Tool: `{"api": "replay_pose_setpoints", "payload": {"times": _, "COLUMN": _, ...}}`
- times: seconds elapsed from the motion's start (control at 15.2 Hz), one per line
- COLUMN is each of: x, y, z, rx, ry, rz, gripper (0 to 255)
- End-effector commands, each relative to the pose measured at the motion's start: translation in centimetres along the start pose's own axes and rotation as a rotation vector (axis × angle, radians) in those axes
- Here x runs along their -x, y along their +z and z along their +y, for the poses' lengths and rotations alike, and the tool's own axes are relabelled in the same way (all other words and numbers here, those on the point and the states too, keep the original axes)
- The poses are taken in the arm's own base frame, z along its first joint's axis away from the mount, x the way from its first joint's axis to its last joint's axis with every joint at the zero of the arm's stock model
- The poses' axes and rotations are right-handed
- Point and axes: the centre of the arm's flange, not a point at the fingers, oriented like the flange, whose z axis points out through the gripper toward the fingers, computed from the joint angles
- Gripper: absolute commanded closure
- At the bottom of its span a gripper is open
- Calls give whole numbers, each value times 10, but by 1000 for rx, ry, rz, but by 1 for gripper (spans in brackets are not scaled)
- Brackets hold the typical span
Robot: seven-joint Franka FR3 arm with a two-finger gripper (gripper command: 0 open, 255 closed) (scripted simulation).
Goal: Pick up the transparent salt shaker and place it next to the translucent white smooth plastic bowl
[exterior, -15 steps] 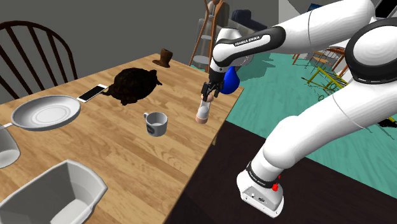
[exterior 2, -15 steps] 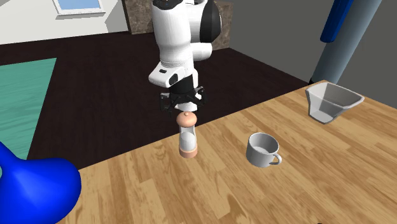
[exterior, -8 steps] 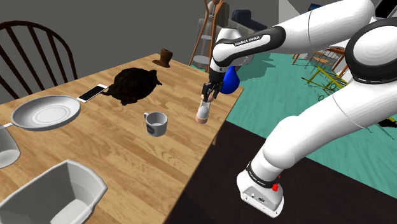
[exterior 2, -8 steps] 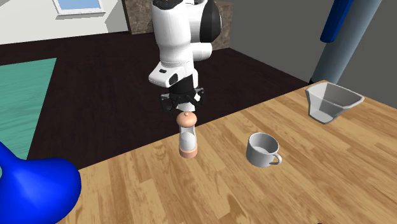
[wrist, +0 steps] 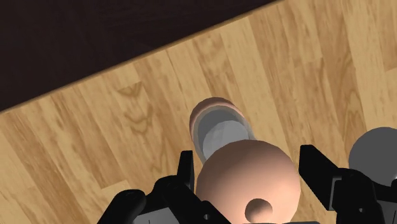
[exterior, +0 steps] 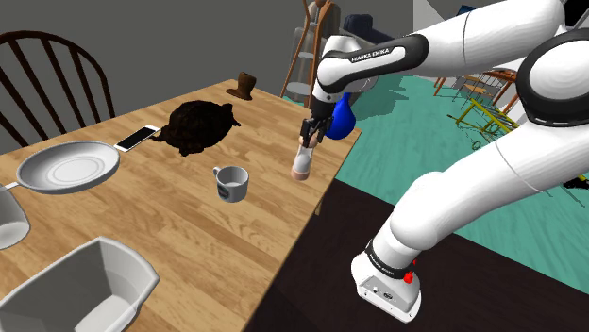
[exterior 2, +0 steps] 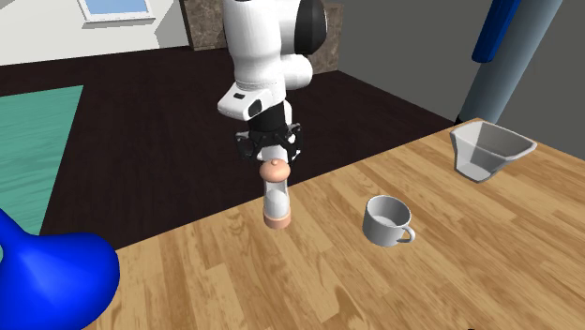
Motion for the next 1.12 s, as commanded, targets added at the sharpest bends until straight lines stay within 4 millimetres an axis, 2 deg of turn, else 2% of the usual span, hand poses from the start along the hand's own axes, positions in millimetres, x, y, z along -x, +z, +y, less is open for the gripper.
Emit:
{"api": "replay_pose_setpoints", "payload": {"times": 0.0, "x": 1, "y": -10, "z": -1, "rx": 0, "ry": 0, "rz": 0, "gripper": 255}}
{"api": "replay_pose_setpoints", "payload": {"times": 1.06, "x": 4, "y": -94, "z": -7, "rx": 0, "ry": 0, "rz": 0, "gripper": 255}}
